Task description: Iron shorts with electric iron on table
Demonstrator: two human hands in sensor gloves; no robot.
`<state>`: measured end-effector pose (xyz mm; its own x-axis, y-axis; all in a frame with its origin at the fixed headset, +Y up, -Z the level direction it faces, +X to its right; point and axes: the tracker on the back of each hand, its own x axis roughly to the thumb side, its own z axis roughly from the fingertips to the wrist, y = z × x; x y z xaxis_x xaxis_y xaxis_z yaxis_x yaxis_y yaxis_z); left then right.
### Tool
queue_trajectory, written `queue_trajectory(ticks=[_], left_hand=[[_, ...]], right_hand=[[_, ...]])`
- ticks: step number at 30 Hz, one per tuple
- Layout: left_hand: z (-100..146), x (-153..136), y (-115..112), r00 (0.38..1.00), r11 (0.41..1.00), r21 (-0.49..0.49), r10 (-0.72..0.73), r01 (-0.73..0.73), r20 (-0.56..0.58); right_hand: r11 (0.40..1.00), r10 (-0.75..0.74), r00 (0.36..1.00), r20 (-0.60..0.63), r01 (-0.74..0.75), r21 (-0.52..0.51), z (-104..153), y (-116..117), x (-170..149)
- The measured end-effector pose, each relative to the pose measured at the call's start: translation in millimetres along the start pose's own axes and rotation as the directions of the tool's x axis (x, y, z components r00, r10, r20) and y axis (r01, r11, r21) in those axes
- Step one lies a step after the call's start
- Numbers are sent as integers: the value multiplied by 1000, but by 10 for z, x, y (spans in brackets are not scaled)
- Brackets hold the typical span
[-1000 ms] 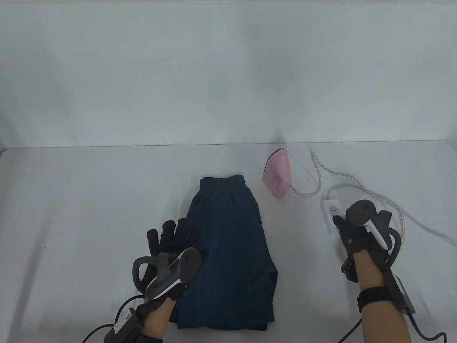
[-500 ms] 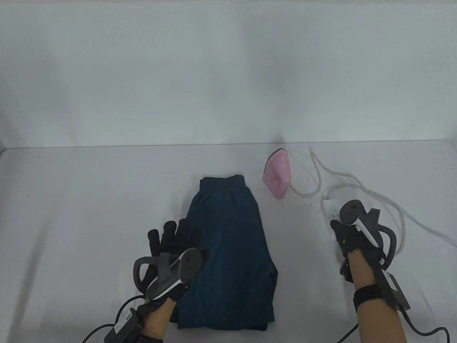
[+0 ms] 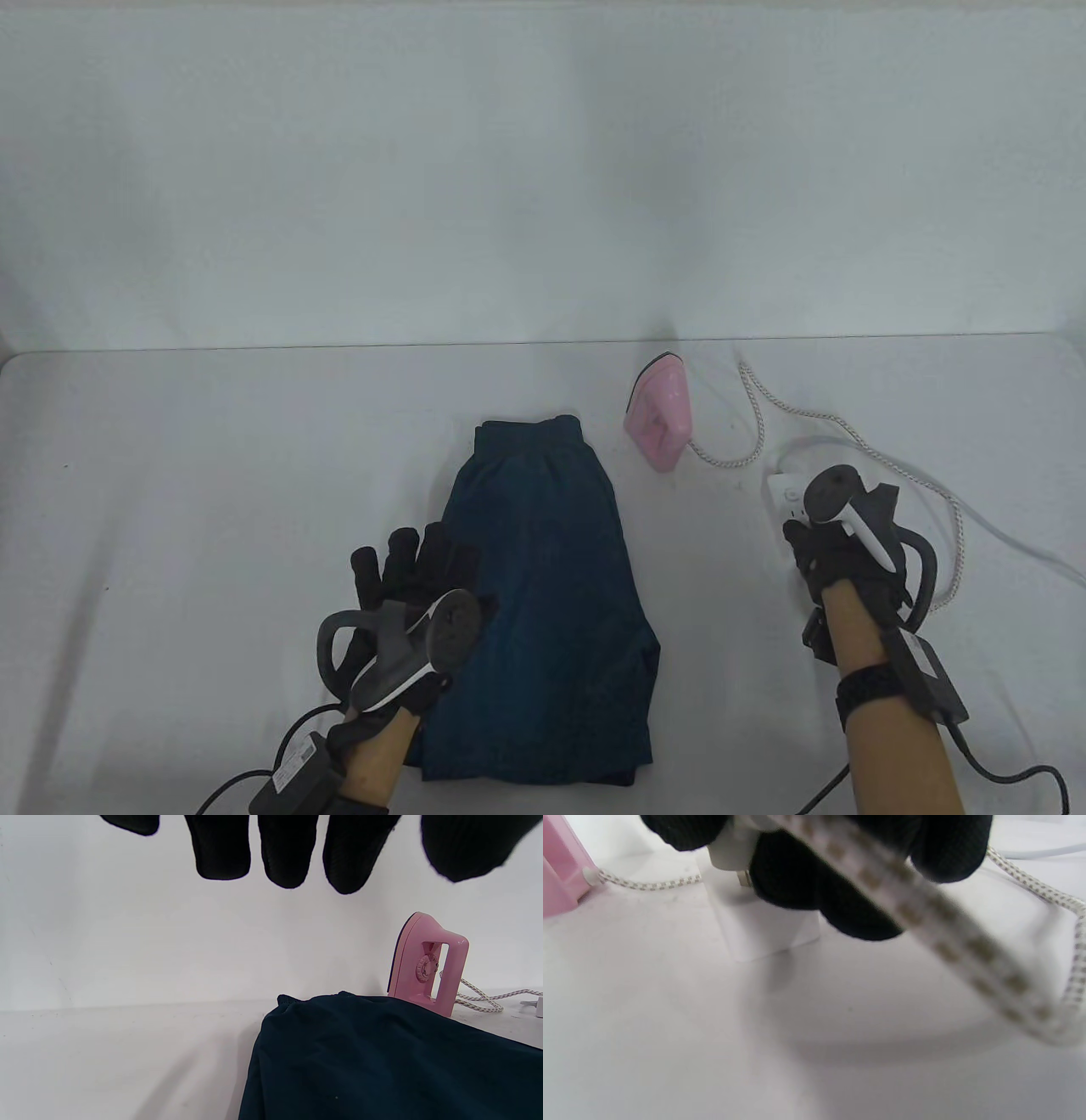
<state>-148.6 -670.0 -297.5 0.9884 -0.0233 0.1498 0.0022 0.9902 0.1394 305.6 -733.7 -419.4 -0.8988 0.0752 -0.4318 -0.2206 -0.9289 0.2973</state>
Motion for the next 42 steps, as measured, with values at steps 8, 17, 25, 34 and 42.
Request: queue_trajectory(ticks=[8,17,25,34,42], left_hand=[[0,-5,0,1000,1000,-2,4,-4,-2],[-5,-12,6,1000,1000,-4,22,-22,5],[-12,-6,-5,999,999,-3,39,-39,21],[-16,-3,-19,998,999,-3,51,-51,29],[-9,3,-27,998,999,-3,51,-51,30]], right_hand=[[998,-63,998,18,63,4,-6,4,-71],[994,20,1000,3,-19,-106,91,-267,-34],[975,207,963,173,-188,-120,-48,-224,352],[973,229,960,163,-220,-76,-169,-40,468],[950,311,938,151,-308,-43,-205,-74,575]])
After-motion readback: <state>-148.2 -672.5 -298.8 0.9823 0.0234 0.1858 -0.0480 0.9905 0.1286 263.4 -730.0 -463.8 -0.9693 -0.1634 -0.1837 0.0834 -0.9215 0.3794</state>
